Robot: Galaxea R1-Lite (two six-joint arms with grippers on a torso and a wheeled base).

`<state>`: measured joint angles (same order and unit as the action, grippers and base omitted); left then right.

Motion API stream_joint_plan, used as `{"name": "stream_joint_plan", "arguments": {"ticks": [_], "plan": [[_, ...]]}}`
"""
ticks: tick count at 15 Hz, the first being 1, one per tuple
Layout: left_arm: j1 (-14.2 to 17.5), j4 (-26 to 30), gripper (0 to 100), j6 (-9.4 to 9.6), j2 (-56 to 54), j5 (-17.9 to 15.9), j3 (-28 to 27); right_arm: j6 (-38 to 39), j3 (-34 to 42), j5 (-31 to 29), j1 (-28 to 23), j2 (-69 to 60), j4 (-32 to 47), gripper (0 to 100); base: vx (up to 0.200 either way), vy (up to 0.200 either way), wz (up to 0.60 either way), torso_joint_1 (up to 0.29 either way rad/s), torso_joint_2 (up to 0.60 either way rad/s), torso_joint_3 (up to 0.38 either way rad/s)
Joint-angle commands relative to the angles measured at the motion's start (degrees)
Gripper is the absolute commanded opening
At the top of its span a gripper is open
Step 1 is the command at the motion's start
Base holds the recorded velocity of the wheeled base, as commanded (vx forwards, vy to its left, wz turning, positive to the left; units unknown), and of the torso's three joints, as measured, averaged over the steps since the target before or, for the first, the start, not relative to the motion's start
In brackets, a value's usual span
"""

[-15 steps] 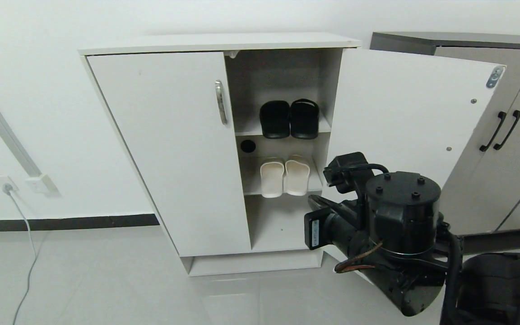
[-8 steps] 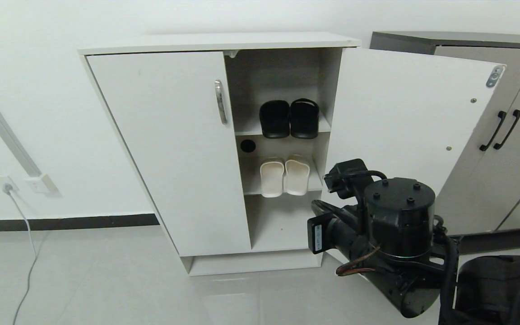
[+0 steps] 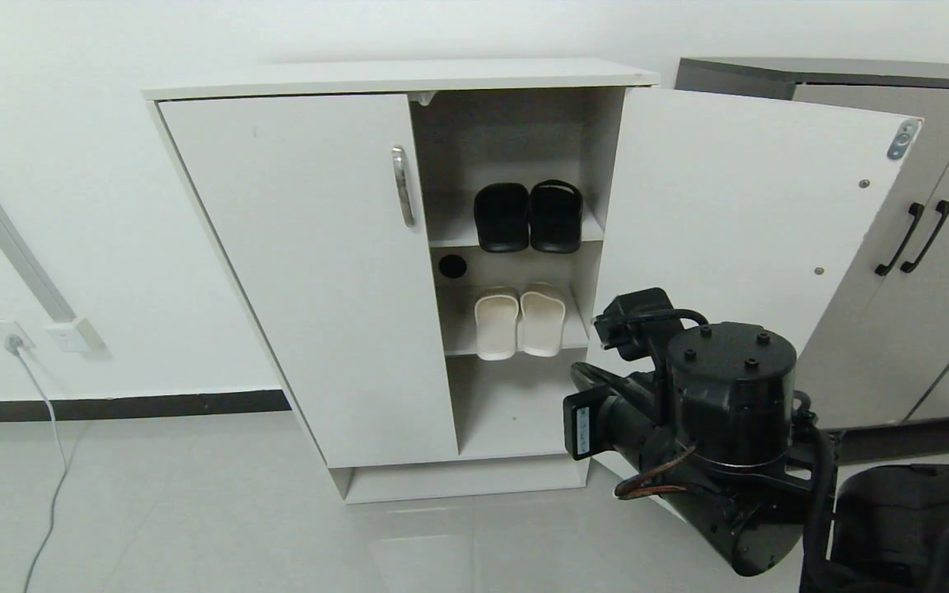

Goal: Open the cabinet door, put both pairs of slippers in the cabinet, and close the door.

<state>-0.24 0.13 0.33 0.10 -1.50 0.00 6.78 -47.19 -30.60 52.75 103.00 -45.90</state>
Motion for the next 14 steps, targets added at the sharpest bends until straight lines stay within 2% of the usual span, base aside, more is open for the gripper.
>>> {"name": "stream_joint_plan", "arguments": {"ticks": [1, 4, 7, 14], "plan": [[-0.02, 0.04, 0, 0.02, -0.01, 0.01, 0.00, -0.01, -0.01, 0.01, -0.01, -0.17, 0.02, 0, 0.000, 0.000, 0.00, 0.000, 0.00, 0.000], [-0.02, 0.04, 0, 0.02, -0.01, 0.01, 0.00, -0.01, -0.01, -0.08, -0.19, 0.01, 0.02, 0, 0.000, 0.000, 0.00, -0.001, -0.06, -0.064], [-0.02, 0.04, 0, 0.02, -0.01, 0.01, 0.00, -0.01, -0.01, 0.01, -0.37, 0.10, 0.02, 0, 0.000, 0.000, 0.00, 0.009, -0.21, -0.336], [-0.02, 0.04, 0, 0.02, -0.01, 0.01, 0.00, -0.45, -0.01, 0.01, -0.45, 0.19, 0.11, 0, 0.000, 0.000, 0.00, 0.075, -0.49, -0.364]]}}
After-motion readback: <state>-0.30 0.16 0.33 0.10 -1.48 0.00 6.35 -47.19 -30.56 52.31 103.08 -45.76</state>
